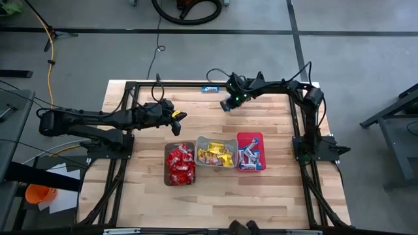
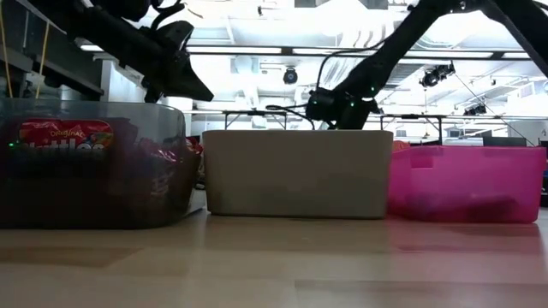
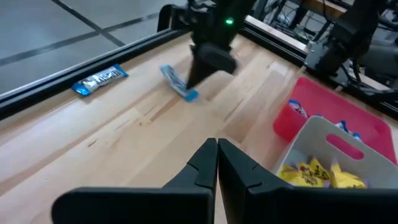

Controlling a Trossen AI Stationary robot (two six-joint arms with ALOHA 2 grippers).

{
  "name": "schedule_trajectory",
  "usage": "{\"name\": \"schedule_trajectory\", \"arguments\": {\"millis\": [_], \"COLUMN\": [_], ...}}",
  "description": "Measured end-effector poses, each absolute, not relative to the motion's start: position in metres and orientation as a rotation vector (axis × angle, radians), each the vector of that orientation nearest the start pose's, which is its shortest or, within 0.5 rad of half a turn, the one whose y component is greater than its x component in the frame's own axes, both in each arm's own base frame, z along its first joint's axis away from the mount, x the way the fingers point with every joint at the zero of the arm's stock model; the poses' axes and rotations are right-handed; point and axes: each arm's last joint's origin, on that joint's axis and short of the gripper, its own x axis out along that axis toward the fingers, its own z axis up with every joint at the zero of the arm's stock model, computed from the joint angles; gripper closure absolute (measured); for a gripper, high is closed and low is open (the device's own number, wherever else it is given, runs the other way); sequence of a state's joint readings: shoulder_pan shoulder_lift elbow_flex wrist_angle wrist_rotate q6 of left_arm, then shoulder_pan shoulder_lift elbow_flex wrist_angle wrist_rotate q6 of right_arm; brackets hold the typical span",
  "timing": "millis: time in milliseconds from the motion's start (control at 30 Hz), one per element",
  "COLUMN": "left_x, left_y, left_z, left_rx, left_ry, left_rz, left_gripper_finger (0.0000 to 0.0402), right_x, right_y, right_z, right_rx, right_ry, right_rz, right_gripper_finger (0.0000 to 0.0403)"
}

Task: Sort candy
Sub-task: Put the white chocolate into the pink bin

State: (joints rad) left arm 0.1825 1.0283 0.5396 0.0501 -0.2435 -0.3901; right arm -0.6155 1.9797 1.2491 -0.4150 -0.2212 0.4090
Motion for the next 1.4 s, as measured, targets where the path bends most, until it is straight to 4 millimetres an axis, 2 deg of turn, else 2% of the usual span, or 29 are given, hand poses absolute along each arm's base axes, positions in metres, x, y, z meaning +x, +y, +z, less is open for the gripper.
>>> {"name": "schedule_trajectory", "arguments": {"millis": [267,333,433,500,700,800,867,1000,1100,1233,1400], "left_x": [0.21,0.21,0.21,0.21,0.21,0.21,0.21,0.211,0.211,0.211,0.212], "left_y": [0.045,0.045,0.045,0.045,0.046,0.046,0.046,0.046,0.046,0.046,0.045], "left_z": [0.227,0.227,0.227,0.227,0.227,0.227,0.228,0.229,0.229,0.229,0.229], "left_rx": [-0.367,-0.368,-0.372,-0.371,-0.365,-0.365,-0.377,-0.421,-0.49,-0.574,-0.604], "left_ry": [0.357,0.358,0.36,0.36,0.351,0.348,0.341,0.316,0.298,0.285,0.286], "left_rz": [0.493,0.488,0.475,0.474,0.5,0.503,0.505,0.512,0.524,0.512,0.496], "left_gripper_finger": [0.0401,0.0401,0.0401,0.0401,0.0401,0.0401,0.0401,0.0401,0.0401,0.0401,0.0401], "right_x": [0.312,0.302,0.274,0.255,0.206,0.191,0.184,0.179,0.181,0.195,0.215], "right_y": [-0.154,-0.14,-0.121,-0.112,-0.108,-0.103,-0.096,-0.086,-0.084,-0.09,-0.098], "right_z": [0.145,0.145,0.147,0.153,0.193,0.211,0.218,0.221,0.22,0.214,0.192], "right_rx": [0.665,0.661,0.69,0.699,0.684,0.743,0.75,0.726,0.687,0.645,0.654], "right_ry": [1.33,1.352,1.352,1.314,1.05,0.926,0.89,0.867,0.871,0.848,0.887], "right_rz": [-0.327,-0.312,-0.345,-0.399,-0.665,-0.688,-0.645,-0.586,-0.56,-0.532,-0.49], "right_gripper_finger": [0.0403,0.0403,0.0403,0.0403,0.0403,0.0403,0.0403,0.0401,0.038,0.0311,0.0205]}}
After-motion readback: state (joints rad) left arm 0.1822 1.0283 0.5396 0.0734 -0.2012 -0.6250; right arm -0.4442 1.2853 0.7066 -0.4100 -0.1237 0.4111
